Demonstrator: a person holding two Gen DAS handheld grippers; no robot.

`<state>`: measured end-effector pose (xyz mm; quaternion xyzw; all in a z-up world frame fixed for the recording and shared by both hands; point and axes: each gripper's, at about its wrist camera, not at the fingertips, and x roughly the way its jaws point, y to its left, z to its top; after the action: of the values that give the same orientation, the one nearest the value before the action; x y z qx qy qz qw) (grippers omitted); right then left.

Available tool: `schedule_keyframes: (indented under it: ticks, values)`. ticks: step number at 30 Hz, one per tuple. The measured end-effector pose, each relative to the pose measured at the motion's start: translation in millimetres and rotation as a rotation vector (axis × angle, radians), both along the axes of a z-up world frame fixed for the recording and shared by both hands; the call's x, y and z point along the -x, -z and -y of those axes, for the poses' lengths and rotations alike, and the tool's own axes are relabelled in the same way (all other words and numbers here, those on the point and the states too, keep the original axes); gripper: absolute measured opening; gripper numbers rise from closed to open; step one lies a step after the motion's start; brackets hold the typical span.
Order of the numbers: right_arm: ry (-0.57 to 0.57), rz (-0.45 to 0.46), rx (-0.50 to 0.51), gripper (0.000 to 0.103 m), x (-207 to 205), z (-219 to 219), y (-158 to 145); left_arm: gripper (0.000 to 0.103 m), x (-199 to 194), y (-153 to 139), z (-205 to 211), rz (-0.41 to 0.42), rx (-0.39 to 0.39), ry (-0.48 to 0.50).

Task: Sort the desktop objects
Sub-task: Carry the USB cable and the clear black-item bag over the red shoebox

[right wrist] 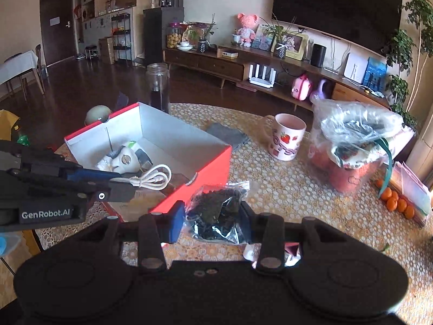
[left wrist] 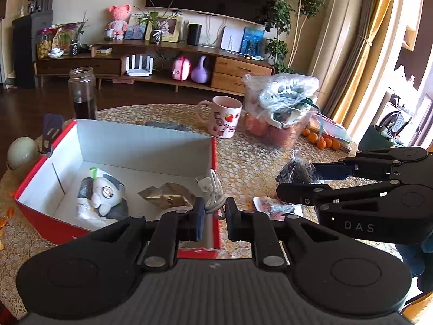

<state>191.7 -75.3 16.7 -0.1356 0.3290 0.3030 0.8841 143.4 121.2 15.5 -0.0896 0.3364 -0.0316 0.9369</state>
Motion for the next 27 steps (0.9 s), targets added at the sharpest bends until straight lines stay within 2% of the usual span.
schedule_keyframes:
  ticks: [10,17,27]
  values:
    - [-0.066,-0.002,0.027,0.041,-24,-72,6,0.015,-7,9,-72,0.009,-0.04,-0.111]
    - [-0.096,-0.022,0.063,0.041,-38,-114,23,0.015,-22,24,-115,0.002,-0.1,-0.199]
    - [-0.114,-0.057,0.113,0.041,-54,-158,52,0.015,-44,49,-151,-0.087,-0.137,-0.246]
